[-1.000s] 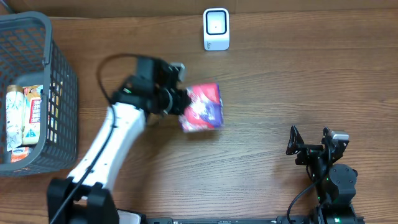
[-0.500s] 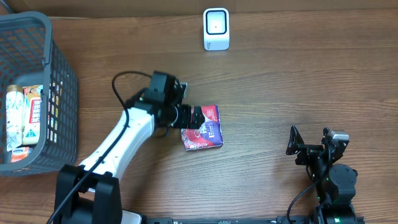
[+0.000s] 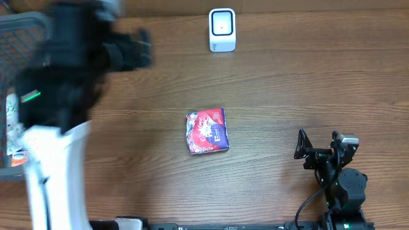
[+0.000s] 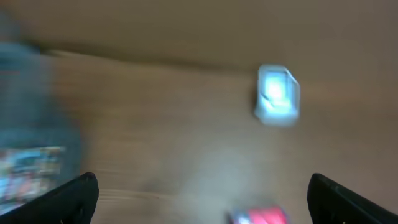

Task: Scan the item barcode
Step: 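Carry the pink-purple package to table center and release it, then reach the left gripper into the basket and grasp the white tube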

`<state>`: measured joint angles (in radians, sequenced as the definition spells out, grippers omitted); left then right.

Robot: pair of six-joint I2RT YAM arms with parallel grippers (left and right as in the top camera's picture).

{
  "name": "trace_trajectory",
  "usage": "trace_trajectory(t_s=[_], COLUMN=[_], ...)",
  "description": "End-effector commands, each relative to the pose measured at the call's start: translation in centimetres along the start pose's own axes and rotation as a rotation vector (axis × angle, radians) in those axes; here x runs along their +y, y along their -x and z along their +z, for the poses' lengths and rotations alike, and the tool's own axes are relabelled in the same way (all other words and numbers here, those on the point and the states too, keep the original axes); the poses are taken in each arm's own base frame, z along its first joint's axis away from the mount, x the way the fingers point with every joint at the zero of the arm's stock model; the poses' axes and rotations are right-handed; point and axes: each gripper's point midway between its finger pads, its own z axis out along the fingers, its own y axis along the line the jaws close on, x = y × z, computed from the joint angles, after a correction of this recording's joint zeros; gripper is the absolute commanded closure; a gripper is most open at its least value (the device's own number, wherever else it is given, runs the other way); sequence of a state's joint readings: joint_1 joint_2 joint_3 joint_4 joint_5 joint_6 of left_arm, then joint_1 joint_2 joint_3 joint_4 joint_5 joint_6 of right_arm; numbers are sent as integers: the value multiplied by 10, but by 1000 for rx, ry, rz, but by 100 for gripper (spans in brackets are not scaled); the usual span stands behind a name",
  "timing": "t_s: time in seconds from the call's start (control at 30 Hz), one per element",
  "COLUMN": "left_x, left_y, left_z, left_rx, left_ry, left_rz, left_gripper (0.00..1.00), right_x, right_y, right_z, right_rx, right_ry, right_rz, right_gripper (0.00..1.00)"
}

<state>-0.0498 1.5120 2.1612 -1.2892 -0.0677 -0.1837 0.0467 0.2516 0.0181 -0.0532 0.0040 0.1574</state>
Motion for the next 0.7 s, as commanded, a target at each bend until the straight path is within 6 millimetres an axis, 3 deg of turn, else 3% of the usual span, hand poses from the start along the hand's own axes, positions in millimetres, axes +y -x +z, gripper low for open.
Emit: trace_trajectory(t_s=[0.0,0.13,0.33,0.47,0.67], left_x=[79,164,244,280,318], left_y=[21,6,-21,-33,-57], left_z=[-30,-44,-43,-28,20], left_rx=[-85,-64,-10,37,195], left_ry=[219,399,464,529,579], left_rz=[-108,-315,-517,-553,-475], left_gripper=[0,0,0,0,3], right_x=[0,5,6,6,6], right_y=[-4,-5,-5,-5,-5], right_z=[1,0,0,0,0], right_rx=[5,12,12,11,12], right_ry=[4,33,35,36,35], right_rz=[1,1,1,1,1], right_gripper=[0,0,0,0,0])
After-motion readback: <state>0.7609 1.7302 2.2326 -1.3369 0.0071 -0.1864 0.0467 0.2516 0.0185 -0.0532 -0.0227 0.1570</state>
